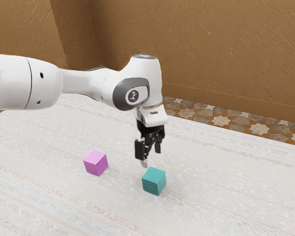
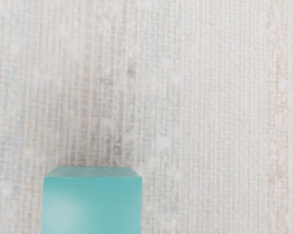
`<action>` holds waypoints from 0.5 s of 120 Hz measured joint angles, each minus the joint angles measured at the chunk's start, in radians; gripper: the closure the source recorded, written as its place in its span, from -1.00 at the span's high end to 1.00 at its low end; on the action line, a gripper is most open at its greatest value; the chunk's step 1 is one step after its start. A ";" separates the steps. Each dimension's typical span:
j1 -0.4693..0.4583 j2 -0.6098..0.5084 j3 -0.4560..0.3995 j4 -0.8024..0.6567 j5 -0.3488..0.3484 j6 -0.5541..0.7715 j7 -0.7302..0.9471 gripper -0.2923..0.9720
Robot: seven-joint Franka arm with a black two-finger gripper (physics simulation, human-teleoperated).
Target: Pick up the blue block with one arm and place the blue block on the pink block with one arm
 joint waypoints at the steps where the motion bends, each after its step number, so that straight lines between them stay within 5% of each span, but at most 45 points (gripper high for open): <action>1: 0.001 0.003 0.000 0.000 0.001 0.002 0.000 0.54; 60: 0.035 0.110 0.000 -0.001 0.011 0.073 0.005 0.54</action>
